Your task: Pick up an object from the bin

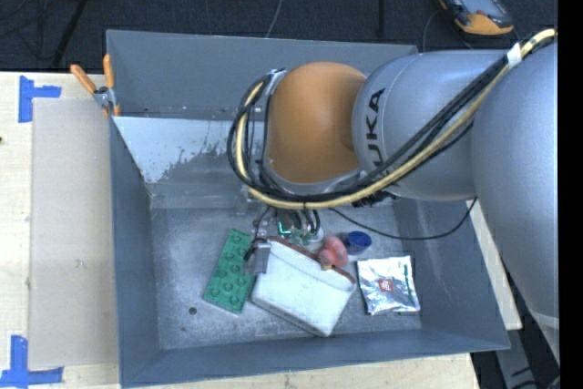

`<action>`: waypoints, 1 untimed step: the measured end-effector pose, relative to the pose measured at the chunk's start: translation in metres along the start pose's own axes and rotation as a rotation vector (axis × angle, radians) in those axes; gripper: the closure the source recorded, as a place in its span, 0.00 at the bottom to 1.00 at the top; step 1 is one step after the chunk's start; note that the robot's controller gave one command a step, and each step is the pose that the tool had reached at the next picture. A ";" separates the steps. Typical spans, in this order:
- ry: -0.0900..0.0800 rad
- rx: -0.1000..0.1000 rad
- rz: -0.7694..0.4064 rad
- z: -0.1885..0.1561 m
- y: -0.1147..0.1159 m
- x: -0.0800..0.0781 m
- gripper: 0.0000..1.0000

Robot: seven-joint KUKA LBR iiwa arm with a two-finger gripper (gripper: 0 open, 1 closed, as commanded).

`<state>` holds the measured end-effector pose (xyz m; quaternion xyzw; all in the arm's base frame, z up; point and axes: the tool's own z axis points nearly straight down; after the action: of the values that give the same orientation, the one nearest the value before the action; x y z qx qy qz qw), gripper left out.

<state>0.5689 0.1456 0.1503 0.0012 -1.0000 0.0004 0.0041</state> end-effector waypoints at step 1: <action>-0.011 -0.004 -0.209 0.081 -0.020 -0.004 0.00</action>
Offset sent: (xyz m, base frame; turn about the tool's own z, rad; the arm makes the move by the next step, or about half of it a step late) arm 0.0031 -0.0222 -0.0803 -0.2089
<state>0.5727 0.1257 0.0694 0.1053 -0.9944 -0.0019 -0.0012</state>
